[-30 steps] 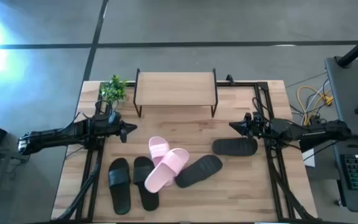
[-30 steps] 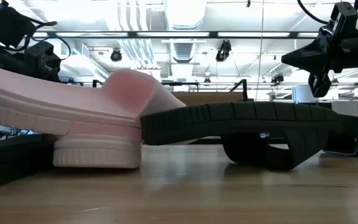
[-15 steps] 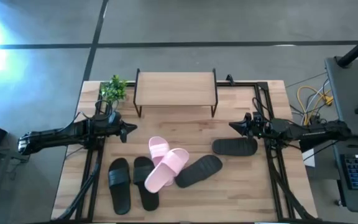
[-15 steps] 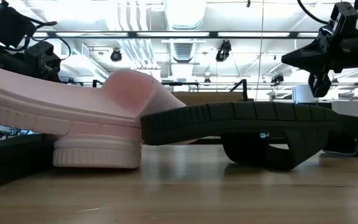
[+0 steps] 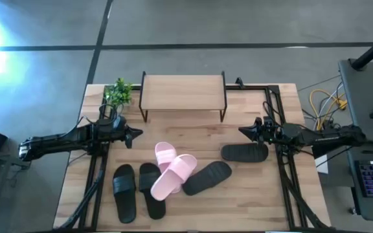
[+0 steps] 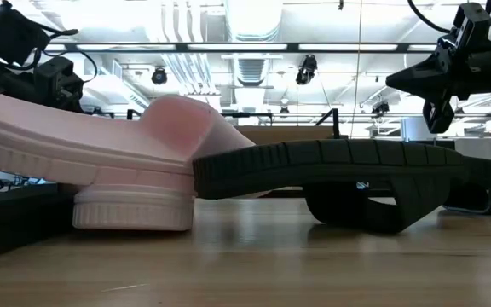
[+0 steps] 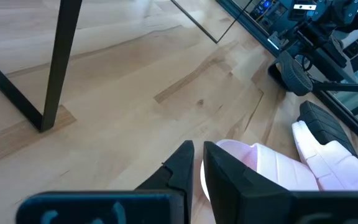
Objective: Pick and place slides into the shelf
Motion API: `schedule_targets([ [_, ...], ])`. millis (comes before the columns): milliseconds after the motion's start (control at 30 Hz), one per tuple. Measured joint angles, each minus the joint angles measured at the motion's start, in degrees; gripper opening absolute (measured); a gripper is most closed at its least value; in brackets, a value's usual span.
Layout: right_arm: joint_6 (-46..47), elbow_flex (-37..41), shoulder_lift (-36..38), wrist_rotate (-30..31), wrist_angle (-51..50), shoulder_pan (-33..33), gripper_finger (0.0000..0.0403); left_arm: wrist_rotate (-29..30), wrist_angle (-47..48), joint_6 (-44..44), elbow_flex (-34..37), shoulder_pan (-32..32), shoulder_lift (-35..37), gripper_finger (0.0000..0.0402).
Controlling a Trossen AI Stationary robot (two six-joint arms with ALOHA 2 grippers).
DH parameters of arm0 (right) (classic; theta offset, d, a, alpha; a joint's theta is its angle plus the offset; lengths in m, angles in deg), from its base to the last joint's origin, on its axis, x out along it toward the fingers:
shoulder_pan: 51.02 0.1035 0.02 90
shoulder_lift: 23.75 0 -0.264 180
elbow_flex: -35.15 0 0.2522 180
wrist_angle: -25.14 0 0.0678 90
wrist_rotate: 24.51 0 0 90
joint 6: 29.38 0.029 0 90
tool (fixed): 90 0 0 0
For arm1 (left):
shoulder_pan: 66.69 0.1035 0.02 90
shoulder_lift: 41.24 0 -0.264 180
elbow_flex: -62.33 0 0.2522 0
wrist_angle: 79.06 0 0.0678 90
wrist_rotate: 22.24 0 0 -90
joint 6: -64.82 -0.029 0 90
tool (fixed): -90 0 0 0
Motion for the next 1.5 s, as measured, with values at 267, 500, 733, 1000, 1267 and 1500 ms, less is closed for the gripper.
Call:
schedule_targets([
  [267, 0.00, -0.02, 0.00, 0.00, 0.00, 0.01, 0.0009, 0.00, 0.00, -0.01, 0.01, 0.00, 0.00, 0.0022],
  [500, 10.00, -0.01, -0.01, 0.00, 1.06, 0.01, 0.0009, 0.00, 0.01, -0.01, 0.02, 0.00, 0.00, 0.0022],
  [733, 25.13, -0.01, -0.02, 2.08, 1.39, 0.01, 0.0009, 0.00, -0.01, -0.01, 0.00, -0.01, 0.00, 0.0022],
  [1000, 30.47, 0.00, -0.02, 11.08, 1.45, 0.02, 0.0009, 0.00, -0.01, -0.01, -0.01, -0.02, 0.00, 0.0022],
  [1267, 29.86, 0.00, -0.02, 15.47, 12.00, -0.02, 0.0009, 0.00, 0.00, -0.01, 0.01, -0.01, 0.00, 0.0022],
  [1500, 20.94, 0.00, -4.24, 16.37, 31.21, 0.02, 0.0009, -0.06, -5.35, 6.40, 0.24, 0.00, 0.00, 0.0022],
])
